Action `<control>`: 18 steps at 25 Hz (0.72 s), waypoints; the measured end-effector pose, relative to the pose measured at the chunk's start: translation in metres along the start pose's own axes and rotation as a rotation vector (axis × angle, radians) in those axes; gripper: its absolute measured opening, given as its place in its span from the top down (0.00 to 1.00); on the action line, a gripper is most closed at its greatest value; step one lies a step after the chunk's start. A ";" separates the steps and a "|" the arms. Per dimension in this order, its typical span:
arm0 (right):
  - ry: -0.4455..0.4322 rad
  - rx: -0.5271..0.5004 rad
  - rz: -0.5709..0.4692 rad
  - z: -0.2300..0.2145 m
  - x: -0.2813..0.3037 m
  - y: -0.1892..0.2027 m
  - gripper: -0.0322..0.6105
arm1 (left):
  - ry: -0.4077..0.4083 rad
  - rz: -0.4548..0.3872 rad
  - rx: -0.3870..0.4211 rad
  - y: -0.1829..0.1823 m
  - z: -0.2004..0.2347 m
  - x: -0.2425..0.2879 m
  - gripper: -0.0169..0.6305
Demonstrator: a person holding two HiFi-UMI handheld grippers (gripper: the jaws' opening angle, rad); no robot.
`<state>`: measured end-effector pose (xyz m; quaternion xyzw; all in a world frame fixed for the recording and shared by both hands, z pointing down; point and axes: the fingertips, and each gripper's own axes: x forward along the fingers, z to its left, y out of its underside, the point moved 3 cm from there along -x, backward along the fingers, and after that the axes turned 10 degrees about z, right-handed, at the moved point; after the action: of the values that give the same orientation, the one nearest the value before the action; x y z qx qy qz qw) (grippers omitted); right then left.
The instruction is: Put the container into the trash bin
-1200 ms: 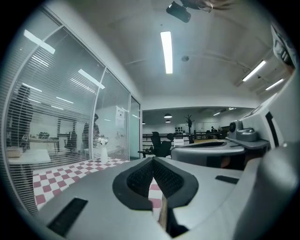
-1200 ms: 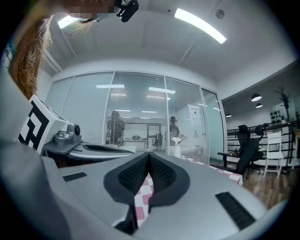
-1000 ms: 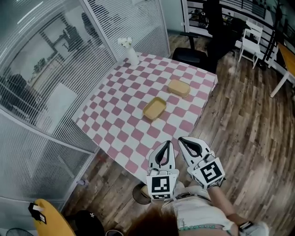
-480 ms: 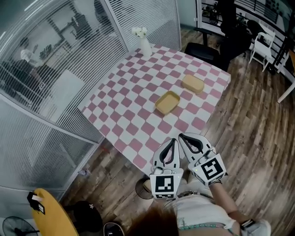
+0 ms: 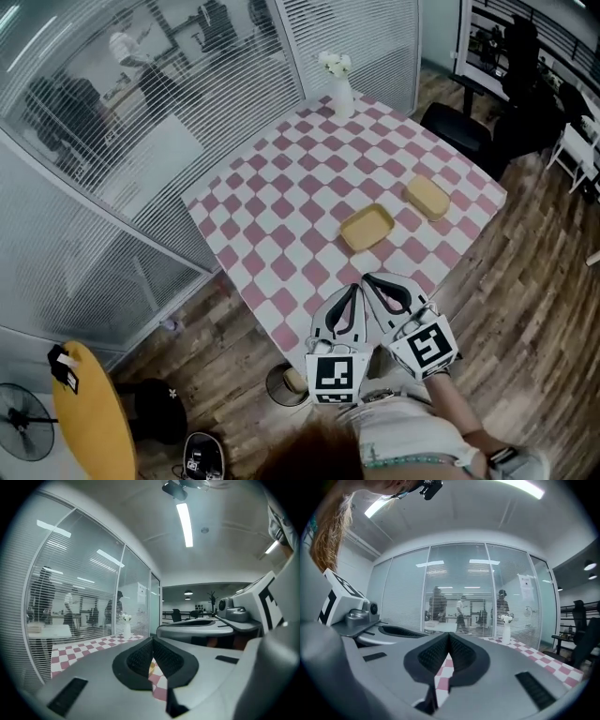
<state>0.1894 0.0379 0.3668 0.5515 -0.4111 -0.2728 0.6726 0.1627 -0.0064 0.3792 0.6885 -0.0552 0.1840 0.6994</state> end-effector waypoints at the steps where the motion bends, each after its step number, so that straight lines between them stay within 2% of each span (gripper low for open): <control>1: -0.014 -0.004 -0.002 -0.010 0.004 0.000 0.96 | -0.013 -0.001 -0.011 -0.003 -0.001 0.010 0.97; 10: -0.165 -0.047 -0.038 -0.095 0.035 -0.012 0.96 | -0.179 -0.020 -0.066 -0.034 -0.001 0.082 0.97; 18: -0.307 -0.074 -0.041 -0.132 0.054 -0.011 0.96 | -0.316 -0.022 -0.105 -0.047 -0.006 0.116 0.97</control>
<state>0.3307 0.0596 0.3623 0.4866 -0.4876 -0.3825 0.6158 0.2846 0.0215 0.3727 0.6721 -0.1664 0.0626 0.7189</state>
